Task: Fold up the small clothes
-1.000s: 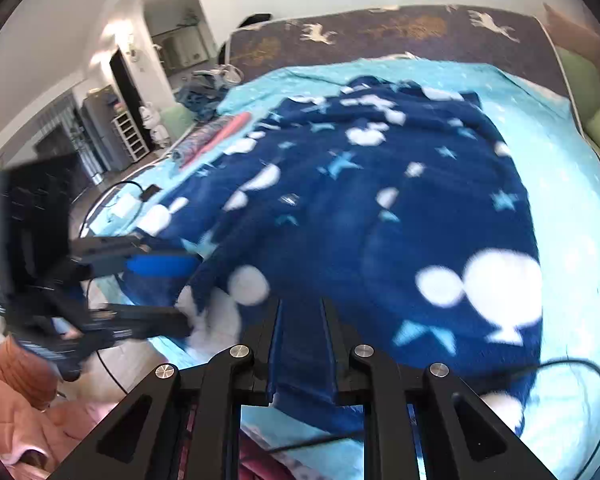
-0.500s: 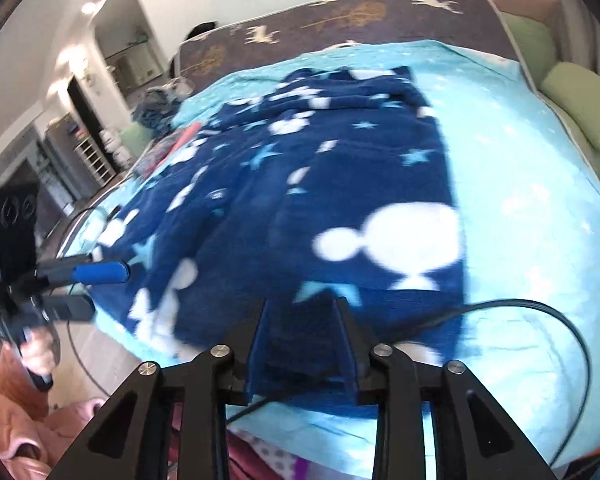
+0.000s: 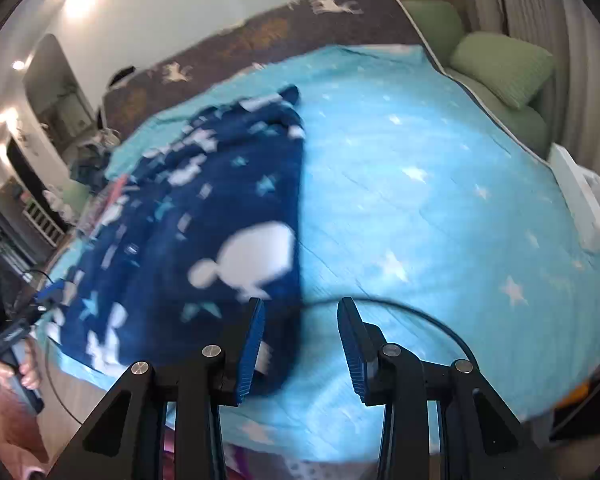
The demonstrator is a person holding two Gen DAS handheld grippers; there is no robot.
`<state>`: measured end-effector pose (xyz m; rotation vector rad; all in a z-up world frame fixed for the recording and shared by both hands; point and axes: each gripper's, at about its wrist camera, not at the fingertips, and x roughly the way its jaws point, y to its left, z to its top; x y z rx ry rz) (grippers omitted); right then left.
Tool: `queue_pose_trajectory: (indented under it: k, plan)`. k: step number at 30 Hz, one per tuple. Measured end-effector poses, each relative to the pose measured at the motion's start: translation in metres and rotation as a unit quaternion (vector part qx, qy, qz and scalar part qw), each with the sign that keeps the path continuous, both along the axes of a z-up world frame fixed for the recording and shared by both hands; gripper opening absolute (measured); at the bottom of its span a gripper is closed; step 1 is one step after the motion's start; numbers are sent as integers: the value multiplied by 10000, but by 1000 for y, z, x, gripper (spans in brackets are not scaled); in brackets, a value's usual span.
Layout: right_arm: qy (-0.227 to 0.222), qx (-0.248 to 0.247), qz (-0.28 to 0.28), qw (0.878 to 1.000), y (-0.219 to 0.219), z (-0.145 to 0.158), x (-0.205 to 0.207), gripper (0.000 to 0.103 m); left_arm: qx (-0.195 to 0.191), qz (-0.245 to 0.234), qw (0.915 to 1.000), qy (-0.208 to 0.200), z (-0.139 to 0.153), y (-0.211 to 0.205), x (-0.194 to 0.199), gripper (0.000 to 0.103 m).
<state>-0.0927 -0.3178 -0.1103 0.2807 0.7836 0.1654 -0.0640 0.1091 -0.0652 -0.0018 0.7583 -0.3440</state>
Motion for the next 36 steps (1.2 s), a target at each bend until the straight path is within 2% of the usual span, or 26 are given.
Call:
queue_pose_trajectory:
  k: [2,4,8,10,14,15,17,19,20,21,22,24,26,28,33,36]
  plan:
    - [-133,121,188,9997,7,6,8,41,163,368,9992,68,-5,15,5,63]
    - [-157,169,342,9991,13,7,21,47,231,613,9977,172,-12,25,7,66]
    - [319,453,444,9975,11,-12,59,51,399,1103,9925,333,-26,52,3,78]
    - [651,604,428,9951,5,-24,70,56,398,1140,9920,376,-30,57,1,85]
    - [1083,975,549,9878,-6,-40,78,61,127,839,9931,804,-42,64,6,85]
    - [1072,984,597,9876,-6,-40,76,61,-76,634,9927,1025,-46,64,7,82]
    - [1106,1047,919,9840,-2,-38,73,62,-140,402,9933,1074,-46,60,4,68]
    - [1150,999,1281,9800,8,-38,69,62,-186,61,9938,1094,-43,52,1,29]
    - [1092,773,1321,9822,14,-36,67,60,-315,-51,9926,1171,-42,50,1,24]
    - [1073,655,1343,9829,17,-36,66,50,-379,-74,9923,1179,-40,48,2,19]
    - [1077,608,1378,9827,19,-35,67,31,-409,-93,9924,1155,-37,47,2,15]
    - [1080,815,1352,9815,14,-33,71,17,-711,-168,9915,1078,-25,46,5,14]
    - [956,1150,1398,9788,8,-26,74,16,-970,-259,9911,875,-7,47,10,14]
    - [778,1426,1459,9759,4,-15,77,16,-1058,-326,9918,642,12,44,16,14]
    - [354,1992,1546,9670,-3,17,93,16,-1099,-378,9932,68,54,38,43,14]
    - [143,2174,1556,9635,-5,32,111,16,-1116,-366,9930,-119,68,33,70,14]
